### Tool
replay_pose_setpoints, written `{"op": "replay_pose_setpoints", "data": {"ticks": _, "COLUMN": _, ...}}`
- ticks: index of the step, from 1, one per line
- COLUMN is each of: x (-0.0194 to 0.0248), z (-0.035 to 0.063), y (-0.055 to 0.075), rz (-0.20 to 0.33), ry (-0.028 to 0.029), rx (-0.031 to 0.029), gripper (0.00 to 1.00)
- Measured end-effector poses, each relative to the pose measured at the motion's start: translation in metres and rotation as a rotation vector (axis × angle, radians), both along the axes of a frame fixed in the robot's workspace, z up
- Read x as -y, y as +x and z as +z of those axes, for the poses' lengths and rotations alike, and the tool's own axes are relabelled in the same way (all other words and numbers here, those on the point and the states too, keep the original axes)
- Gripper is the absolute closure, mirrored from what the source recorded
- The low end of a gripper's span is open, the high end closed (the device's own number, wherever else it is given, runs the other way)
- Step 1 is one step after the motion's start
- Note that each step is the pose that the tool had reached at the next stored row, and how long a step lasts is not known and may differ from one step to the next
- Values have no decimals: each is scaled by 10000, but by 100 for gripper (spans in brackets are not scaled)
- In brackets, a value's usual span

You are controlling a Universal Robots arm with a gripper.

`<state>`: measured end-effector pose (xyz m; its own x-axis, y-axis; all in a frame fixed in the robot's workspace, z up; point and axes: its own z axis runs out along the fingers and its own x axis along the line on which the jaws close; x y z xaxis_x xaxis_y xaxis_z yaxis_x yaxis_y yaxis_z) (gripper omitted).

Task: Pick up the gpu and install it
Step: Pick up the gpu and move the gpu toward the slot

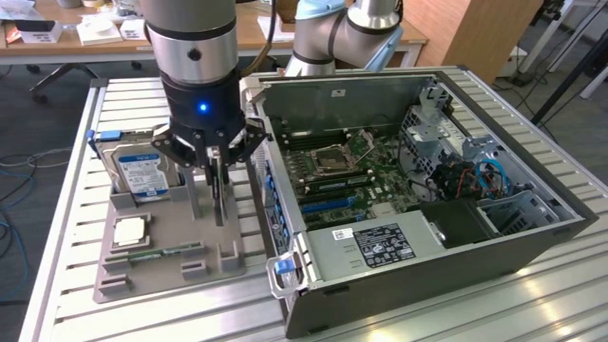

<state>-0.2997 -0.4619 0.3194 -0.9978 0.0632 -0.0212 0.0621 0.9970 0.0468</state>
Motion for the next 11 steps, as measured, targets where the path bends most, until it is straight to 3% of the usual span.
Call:
{"op": "replay_pose_setpoints", "data": {"ticks": 3, "x": 0, "z": 79, "y": 0, "rz": 130, "ry": 0, "rx": 0, "gripper": 74}}
{"op": "replay_pose_setpoints", "data": {"ticks": 5, "x": 0, "z": 245, "y": 0, "rz": 202, "ry": 0, "rx": -1, "gripper": 74}}
{"op": "replay_pose_setpoints", "data": {"ticks": 11, "x": 0, "z": 437, "y": 0, "rz": 221, "ry": 1, "rx": 0, "gripper": 74}}
